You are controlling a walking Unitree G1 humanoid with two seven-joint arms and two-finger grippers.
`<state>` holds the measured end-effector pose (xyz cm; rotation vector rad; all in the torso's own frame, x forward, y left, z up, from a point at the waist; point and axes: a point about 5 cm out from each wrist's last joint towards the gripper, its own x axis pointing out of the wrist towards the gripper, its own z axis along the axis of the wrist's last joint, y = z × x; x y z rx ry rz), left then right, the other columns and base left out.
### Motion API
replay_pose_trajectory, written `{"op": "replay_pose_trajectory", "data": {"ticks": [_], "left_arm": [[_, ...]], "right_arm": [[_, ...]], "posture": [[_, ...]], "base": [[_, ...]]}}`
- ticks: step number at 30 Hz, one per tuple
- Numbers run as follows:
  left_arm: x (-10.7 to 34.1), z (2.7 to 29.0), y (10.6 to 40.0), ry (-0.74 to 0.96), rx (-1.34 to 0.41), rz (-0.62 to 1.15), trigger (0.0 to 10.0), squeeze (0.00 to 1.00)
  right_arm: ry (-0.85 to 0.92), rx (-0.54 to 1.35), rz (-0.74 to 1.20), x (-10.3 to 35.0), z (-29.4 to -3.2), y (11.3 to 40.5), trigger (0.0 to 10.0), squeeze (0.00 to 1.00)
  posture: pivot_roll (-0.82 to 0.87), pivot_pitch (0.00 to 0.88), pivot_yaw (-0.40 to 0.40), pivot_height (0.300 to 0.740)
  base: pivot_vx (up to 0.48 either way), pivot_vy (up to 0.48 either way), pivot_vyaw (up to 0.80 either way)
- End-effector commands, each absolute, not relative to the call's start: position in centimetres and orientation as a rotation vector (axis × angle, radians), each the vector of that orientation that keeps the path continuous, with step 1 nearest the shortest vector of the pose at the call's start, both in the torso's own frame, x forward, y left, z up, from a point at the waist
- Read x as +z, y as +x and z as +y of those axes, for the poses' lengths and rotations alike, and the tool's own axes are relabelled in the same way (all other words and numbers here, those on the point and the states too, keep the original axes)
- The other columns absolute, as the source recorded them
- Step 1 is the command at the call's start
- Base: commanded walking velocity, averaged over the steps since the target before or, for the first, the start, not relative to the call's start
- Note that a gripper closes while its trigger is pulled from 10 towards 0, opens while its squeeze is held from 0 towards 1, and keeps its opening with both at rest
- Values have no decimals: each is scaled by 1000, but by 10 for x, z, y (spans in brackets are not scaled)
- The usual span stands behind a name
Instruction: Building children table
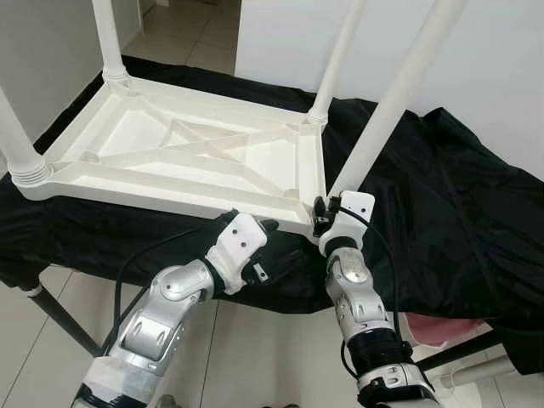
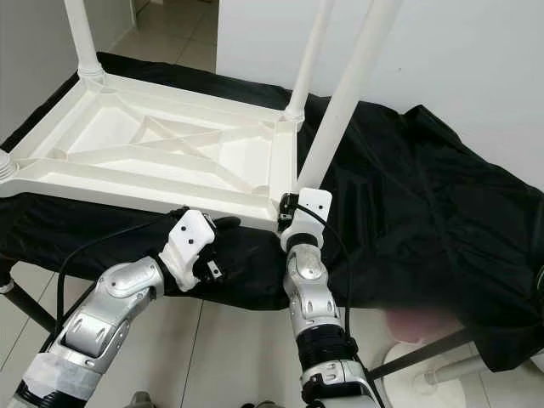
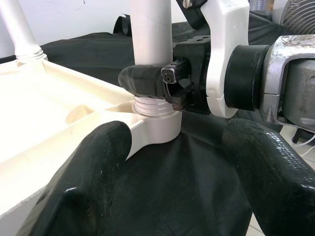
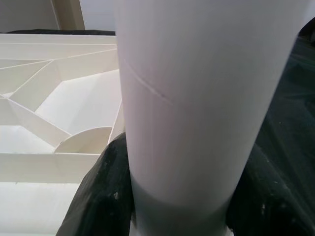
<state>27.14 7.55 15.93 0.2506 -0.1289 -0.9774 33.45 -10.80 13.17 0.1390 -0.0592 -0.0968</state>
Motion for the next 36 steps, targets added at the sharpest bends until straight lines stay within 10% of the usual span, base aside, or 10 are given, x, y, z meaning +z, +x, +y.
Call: {"op": "replay_pose_trajectory", "data": {"ticks": [1, 10, 11, 21, 22, 36], "left_arm": [[157, 71, 269, 244, -997, -119, 10000, 0], [158, 72, 269, 245, -993, -122, 10000, 0], [158, 72, 269, 246, -992, -122, 10000, 0], [159, 72, 270, 245, -988, -126, 10000, 0], [159, 72, 270, 244, -988, -127, 10000, 0], [161, 71, 275, 251, -992, -135, 10000, 0]], "right_arm": [[118, -160, 22, 115, -122, 332, 10000, 0], [103, -181, 16, 118, -124, 330, 10000, 0], [99, -167, 7, 119, -124, 329, 10000, 1000], [112, 8, -38, 118, -139, 327, 10000, 1000], [108, 58, -41, 117, -141, 327, 10000, 0], [-23, 447, -95, 130, -153, 339, 10000, 0]], "posture": [[98, 88, -163, 740], [99, 87, -162, 740], [99, 87, -162, 740], [93, 80, -161, 740], [89, 78, -160, 740], [87, 67, -152, 740]], "base": [[0, 0, 0], [0, 0, 0], [0, 0, 0], [0, 0, 0], [0, 0, 0], [0, 0, 0]]}}
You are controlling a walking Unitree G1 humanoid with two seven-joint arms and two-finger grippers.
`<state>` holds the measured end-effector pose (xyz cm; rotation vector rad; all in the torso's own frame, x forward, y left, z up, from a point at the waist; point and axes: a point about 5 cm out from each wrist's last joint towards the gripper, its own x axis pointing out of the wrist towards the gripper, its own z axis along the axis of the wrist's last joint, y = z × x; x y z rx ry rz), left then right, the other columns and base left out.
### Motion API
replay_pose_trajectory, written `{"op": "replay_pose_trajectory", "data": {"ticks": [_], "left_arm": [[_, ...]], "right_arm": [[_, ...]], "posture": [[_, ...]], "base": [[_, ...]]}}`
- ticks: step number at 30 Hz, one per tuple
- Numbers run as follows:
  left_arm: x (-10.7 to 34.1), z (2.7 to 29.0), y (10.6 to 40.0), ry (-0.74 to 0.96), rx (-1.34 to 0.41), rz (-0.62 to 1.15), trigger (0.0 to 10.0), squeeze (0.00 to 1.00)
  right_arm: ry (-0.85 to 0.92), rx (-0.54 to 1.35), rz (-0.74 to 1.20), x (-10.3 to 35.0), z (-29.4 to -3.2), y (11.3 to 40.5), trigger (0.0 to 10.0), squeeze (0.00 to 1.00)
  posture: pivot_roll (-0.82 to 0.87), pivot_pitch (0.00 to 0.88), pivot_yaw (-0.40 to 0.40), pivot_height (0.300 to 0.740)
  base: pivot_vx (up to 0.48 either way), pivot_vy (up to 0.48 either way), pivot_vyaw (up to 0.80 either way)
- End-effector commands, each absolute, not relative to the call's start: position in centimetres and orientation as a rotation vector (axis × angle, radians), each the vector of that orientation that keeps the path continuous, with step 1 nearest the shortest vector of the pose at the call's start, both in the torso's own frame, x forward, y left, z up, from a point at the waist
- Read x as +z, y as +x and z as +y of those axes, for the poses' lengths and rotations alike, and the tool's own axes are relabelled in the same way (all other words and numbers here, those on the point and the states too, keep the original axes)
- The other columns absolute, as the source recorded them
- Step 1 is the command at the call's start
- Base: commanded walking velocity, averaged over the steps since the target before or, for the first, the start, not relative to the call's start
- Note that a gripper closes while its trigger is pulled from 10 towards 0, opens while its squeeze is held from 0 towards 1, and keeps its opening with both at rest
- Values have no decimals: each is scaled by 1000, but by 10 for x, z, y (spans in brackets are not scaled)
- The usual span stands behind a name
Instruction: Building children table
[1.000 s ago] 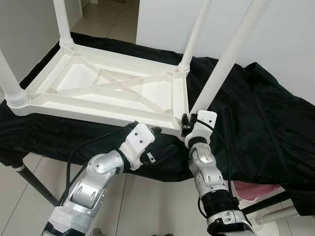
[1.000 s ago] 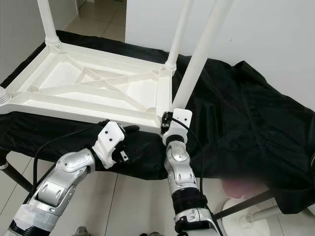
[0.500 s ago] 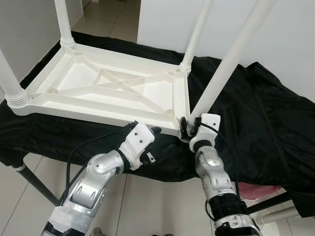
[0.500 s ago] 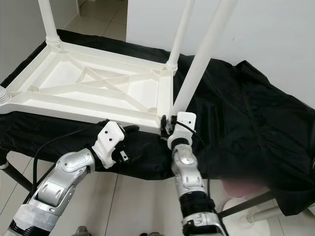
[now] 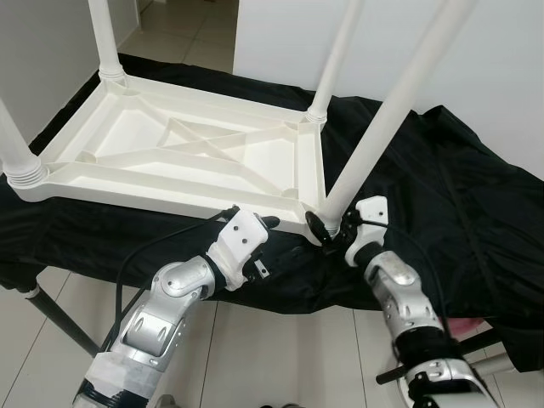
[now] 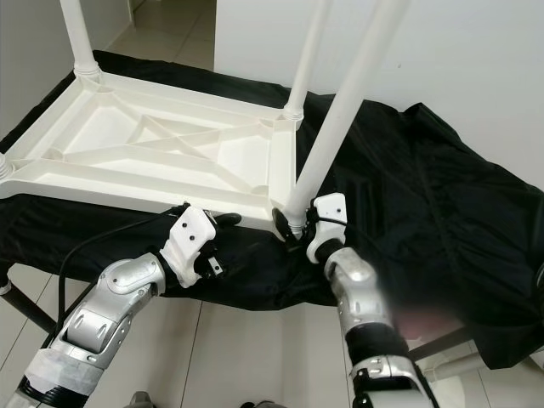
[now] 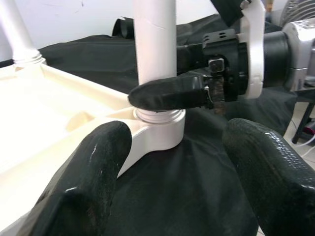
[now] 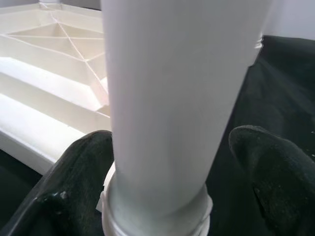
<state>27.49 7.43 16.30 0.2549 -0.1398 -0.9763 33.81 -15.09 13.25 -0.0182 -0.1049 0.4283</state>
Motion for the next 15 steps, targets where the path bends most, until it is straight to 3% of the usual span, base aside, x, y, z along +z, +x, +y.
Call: {"op": "replay_pose_trajectory", "data": {"ticks": [1, 9, 10, 11, 15], "left_arm": [[161, 71, 275, 254, -993, -137, 10000, 0], [163, 72, 277, 258, -993, -140, 10000, 0], [163, 72, 277, 259, -992, -142, 10000, 0], [163, 72, 278, 260, -989, -144, 10000, 0], [164, 73, 278, 261, -985, -146, 10000, 0]], "right_arm": [[-35, 490, -97, 133, -151, 342, 10000, 0], [-62, 591, -97, 139, -143, 349, 10000, 0], [-79, 601, -93, 139, -141, 351, 4667, 0], [-86, 615, -89, 139, -141, 353, 0, 0], [-83, 644, -77, 136, -142, 354, 0, 0]], "posture": [[90, 61, -148, 740], [92, 57, -146, 740], [96, 54, -149, 740], [97, 53, -150, 740], [101, 50, -154, 740]], "base": [[0, 0, 0], [0, 0, 0], [0, 0, 0], [0, 0, 0], [0, 0, 0]]}}
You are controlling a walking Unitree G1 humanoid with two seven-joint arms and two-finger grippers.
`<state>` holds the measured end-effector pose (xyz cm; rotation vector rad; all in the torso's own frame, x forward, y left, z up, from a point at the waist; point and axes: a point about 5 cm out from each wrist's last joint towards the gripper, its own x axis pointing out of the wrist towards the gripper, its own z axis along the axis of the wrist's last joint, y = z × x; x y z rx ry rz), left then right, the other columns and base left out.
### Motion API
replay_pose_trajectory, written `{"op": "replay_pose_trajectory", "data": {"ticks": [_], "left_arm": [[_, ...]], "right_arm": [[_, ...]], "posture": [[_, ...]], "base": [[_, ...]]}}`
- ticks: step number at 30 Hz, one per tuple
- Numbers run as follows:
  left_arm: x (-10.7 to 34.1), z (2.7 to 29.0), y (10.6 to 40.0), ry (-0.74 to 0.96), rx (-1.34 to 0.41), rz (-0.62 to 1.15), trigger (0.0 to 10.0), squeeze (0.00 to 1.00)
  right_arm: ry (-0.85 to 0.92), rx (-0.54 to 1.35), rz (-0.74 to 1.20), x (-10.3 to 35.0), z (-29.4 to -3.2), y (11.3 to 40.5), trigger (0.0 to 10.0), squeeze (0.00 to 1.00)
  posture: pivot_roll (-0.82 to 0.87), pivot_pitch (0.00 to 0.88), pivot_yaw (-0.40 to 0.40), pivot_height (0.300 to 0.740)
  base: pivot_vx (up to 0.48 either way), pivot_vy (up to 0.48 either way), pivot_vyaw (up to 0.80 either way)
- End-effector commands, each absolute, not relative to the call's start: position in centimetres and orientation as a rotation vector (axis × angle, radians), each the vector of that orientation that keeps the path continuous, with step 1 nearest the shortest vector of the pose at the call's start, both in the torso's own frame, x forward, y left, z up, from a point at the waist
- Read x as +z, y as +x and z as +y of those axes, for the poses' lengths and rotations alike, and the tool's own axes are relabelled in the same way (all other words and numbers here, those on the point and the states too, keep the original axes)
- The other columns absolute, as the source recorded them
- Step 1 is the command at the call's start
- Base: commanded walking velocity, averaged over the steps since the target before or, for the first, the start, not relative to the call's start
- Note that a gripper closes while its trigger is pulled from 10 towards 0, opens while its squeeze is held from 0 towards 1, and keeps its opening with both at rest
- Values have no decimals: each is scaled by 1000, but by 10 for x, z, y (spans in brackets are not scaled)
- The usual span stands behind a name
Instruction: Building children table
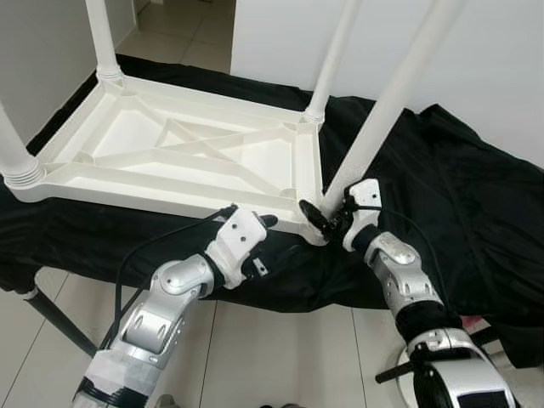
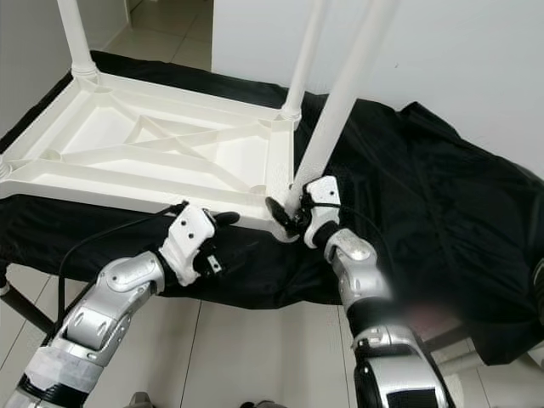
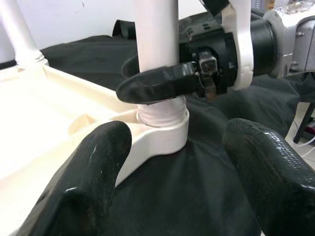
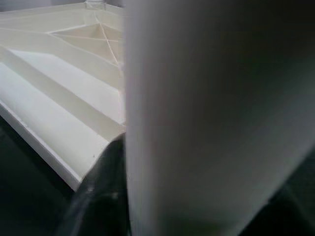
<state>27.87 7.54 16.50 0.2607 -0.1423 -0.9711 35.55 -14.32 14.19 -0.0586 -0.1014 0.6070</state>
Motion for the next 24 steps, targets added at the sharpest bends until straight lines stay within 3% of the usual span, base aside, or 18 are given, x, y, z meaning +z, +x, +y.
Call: {"op": "replay_pose_trajectory", "data": {"ticks": [1, 9, 10, 16, 24], "left_arm": [[164, 73, 278, 261, -985, -146, 10000, 0], [163, 73, 278, 261, -984, -147, 10000, 0], [164, 72, 278, 260, -985, -147, 10000, 0], [164, 72, 279, 259, -987, -147, 10000, 0], [162, 72, 277, 257, -994, -143, 10000, 0]], "right_arm": [[-83, 644, -77, 136, -142, 354, 0, 0], [-54, 643, -51, 127, -149, 352, 0, 0], [-49, 637, -49, 127, -149, 352, 10000, 0], [11, 615, -62, 128, -150, 351, 10000, 0], [86, 446, -67, 132, -155, 351, 10000, 0]], "posture": [[101, 50, -154, 740], [98, 50, -153, 740], [95, 51, -153, 740], [94, 53, -150, 740], [85, 58, -147, 740]], "base": [[0, 0, 0], [0, 0, 0], [0, 0, 0], [0, 0, 0], [0, 0, 0]]}}
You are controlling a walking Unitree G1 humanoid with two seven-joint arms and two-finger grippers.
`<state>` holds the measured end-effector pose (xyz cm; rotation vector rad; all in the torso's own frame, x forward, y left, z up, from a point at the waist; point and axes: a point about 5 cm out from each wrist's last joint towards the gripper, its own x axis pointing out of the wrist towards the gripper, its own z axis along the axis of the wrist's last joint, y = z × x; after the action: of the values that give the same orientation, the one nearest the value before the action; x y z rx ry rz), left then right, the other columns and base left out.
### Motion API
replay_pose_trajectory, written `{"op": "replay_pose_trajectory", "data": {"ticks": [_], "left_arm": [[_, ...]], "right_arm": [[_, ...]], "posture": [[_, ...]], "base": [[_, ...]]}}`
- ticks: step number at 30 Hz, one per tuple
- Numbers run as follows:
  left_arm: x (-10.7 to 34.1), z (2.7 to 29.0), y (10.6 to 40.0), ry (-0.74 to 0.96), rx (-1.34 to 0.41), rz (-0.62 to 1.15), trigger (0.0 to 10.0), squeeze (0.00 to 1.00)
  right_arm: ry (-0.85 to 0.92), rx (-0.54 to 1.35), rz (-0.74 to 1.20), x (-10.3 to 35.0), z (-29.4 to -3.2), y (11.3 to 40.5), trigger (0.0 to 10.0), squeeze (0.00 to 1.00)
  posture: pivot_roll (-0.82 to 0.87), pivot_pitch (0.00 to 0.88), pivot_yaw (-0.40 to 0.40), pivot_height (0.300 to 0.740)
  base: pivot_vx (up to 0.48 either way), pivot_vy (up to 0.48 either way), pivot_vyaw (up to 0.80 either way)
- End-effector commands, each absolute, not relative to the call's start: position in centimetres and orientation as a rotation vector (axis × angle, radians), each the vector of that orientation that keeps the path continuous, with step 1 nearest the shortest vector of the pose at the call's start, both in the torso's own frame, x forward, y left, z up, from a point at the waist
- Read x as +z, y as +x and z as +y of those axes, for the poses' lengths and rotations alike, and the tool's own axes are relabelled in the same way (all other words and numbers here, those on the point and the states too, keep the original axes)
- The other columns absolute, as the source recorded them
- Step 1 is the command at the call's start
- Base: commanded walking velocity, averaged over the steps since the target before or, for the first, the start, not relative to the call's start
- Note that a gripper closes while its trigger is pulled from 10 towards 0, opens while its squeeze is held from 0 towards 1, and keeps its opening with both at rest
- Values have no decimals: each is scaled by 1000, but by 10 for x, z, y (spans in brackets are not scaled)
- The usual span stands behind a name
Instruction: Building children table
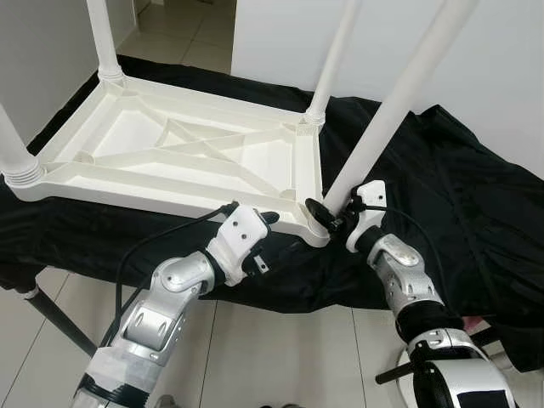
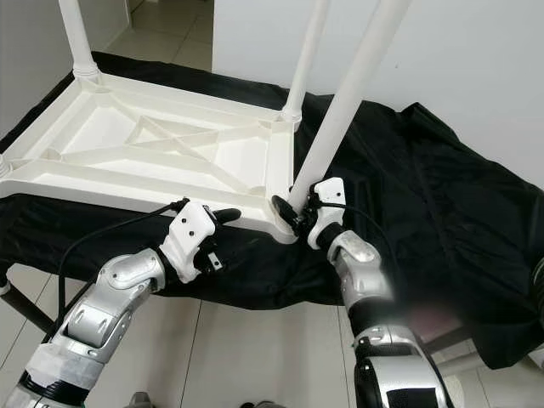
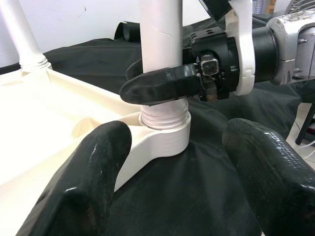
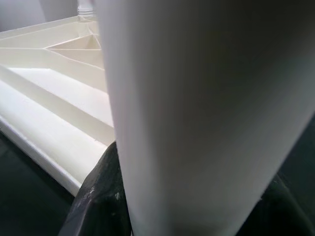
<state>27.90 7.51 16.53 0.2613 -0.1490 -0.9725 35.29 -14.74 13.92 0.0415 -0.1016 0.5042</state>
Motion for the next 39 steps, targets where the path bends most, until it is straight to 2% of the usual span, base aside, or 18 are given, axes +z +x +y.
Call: {"op": "replay_pose_trajectory", "data": {"ticks": [1, 8, 10, 12, 16, 21, 24, 28, 33, 34, 35, 36, 37, 39], "left_arm": [[162, 72, 277, 256, -995, -142, 10000, 0], [162, 72, 276, 255, -999, -139, 10000, 0], [161, 71, 275, 253, -1003, -135, 10000, 0], [161, 71, 275, 253, -1003, -135, 10000, 0], [160, 71, 274, 250, -1001, -131, 10000, 0], [159, 71, 273, 247, -999, -130, 10000, 0], [158, 71, 271, 243, -997, -128, 10000, 0], [157, 71, 269, 238, -996, -125, 10000, 0], [156, 71, 268, 237, -995, -122, 10000, 0], [156, 70, 268, 236, -994, -121, 10000, 0], [156, 70, 268, 236, -994, -121, 10000, 0], [156, 70, 268, 234, -993, -120, 10000, 0], [156, 70, 268, 233, -993, -120, 10000, 0], [155, 70, 267, 232, -993, -120, 10000, 0]], "right_arm": [[86, 430, -74, 133, -154, 350, 10000, 0], [99, 374, -82, 134, -149, 347, 10000, 0], [125, 251, -69, 131, -146, 343, 10000, 0], [125, 251, -69, 131, -146, 343, 10000, 0], [164, 75, -47, 123, -136, 331, 10000, 0], [183, -13, -32, 121, -132, 326, 10000, 0], [211, -120, -7, 119, -120, 325, 10000, 0], [215, -138, 1, 120, -111, 325, 10000, 0], [206, -125, 4, 121, -112, 324, 10000, 0], [209, -105, 3, 121, -113, 323, 10000, 102], [209, -105, 3, 121, -113, 323, 10000, 102], [207, -88, -3, 121, -113, 321, 10000, 945], [213, -54, -12, 122, -112, 319, 10000, 1000], [217, -32, -18, 123, -111, 318, 10000, 1000]], "posture": [[83, 63, -144, 740], [80, 68, -141, 740], [79, 73, -141, 740], [79, 73, -141, 740], [83, 79, -152, 740], [85, 81, -155, 740], [92, 84, -163, 740], [94, 86, -169, 740], [95, 87, -172, 740], [95, 87, -175, 740], [95, 87, -175, 740], [95, 87, -175, 740], [95, 87, -175, 740], [94, 86, -176, 740]], "base": [[0, 0, 0], [0, 0, 0], [0, 0, 0], [0, 0, 0], [0, 0, 0], [0, 0, 0], [0, 0, 0], [0, 0, 0], [0, 0, 0], [0, 0, 0], [0, 0, 0], [0, 0, 0], [0, 0, 0], [0, 0, 0]]}}
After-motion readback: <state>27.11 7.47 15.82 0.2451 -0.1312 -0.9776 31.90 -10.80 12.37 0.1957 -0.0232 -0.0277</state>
